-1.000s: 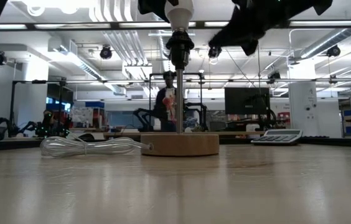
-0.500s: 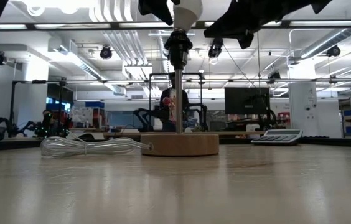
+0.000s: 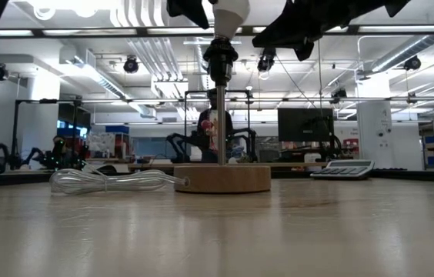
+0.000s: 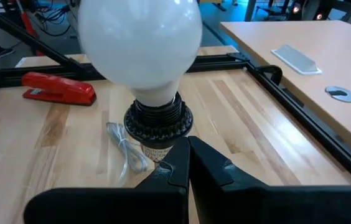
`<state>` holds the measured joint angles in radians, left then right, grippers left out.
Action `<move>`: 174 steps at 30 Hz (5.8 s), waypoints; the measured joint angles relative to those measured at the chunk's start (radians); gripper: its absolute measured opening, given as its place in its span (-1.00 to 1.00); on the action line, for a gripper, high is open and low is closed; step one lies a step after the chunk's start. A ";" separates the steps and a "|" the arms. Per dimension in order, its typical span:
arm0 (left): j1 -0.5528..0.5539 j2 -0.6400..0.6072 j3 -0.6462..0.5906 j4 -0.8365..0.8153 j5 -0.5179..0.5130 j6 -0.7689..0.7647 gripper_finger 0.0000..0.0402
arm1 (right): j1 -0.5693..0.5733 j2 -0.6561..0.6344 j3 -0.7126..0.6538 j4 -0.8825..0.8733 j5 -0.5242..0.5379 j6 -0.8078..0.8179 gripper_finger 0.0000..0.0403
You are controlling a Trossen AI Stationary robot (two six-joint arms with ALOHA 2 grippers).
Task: Screw lightbulb
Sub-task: Insert the lightbulb into the brown lamp
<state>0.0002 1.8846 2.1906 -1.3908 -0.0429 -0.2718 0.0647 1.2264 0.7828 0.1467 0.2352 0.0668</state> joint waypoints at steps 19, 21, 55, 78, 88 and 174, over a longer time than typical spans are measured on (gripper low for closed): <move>-0.077 -0.054 0.000 -0.025 -0.049 0.040 0.15 | 0.069 -0.001 0.000 0.078 -0.131 -0.094 -1.00; -0.101 -0.054 0.000 -0.004 -0.121 0.051 0.12 | 0.069 -0.002 0.000 0.100 -0.117 -0.092 -1.00; -0.135 -0.080 -0.123 0.051 -0.420 0.013 -0.11 | 0.020 -0.001 0.048 0.081 0.012 -0.146 -1.00; -0.159 -0.087 -0.158 0.095 -0.457 -0.056 -0.32 | 0.020 0.002 0.079 0.045 0.150 -0.187 -1.00; -0.168 -0.087 -0.161 0.138 -0.457 -0.064 -0.37 | 0.020 0.002 0.078 0.046 0.138 -0.183 -1.00; -0.366 -0.206 -0.677 0.579 -1.045 -0.183 0.34 | -0.020 0.040 0.094 0.023 0.105 -0.211 -1.00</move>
<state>-0.3660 1.6788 1.5134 -0.8122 -1.0881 -0.4549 0.0444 1.2660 0.8772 0.1701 0.3401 -0.1446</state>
